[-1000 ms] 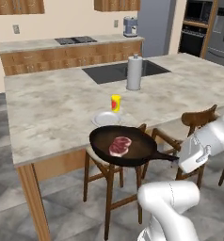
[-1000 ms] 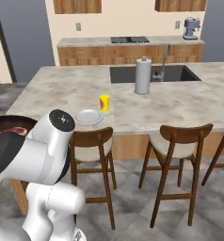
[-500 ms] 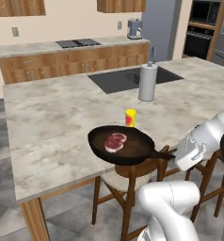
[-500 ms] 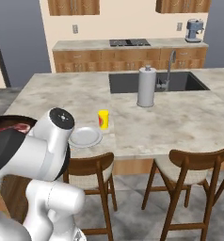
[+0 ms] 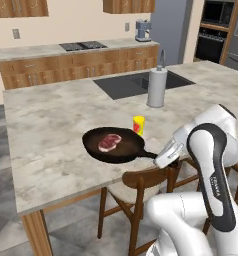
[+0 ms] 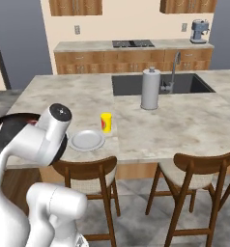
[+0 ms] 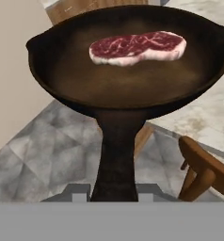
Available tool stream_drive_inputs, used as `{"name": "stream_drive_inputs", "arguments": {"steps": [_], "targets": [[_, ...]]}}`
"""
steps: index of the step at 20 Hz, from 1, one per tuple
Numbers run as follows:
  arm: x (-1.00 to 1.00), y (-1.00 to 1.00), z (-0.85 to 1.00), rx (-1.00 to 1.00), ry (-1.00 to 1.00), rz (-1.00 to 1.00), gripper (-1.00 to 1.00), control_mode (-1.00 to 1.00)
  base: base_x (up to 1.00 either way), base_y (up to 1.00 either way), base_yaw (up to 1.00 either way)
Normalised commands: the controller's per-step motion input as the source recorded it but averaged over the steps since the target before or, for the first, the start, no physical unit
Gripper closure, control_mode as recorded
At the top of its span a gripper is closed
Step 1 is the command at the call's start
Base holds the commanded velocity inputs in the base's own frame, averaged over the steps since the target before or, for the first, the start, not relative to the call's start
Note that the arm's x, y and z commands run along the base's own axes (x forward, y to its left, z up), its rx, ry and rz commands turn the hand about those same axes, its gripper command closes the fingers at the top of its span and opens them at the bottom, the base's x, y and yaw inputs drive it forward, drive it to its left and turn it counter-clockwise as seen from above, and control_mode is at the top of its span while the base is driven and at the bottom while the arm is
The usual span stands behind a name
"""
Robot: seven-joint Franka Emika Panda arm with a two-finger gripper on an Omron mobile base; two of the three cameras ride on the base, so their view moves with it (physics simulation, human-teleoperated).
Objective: Pick up the pan with the steak in it and place it on the dining table. Then place the steak on the plate.
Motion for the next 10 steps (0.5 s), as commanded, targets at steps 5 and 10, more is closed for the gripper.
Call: {"name": "stream_drive_inputs", "arguments": {"steps": [5,10], "targets": [[0.68,0.58,-0.29,-0.13,0.01,-0.07,1.0,-1.0,0.0,0.0,0.0],[0.36,0.5,-0.27,-0.09,0.04,-0.05,1.0,-1.0,0.0,0.0,0.0]]}}
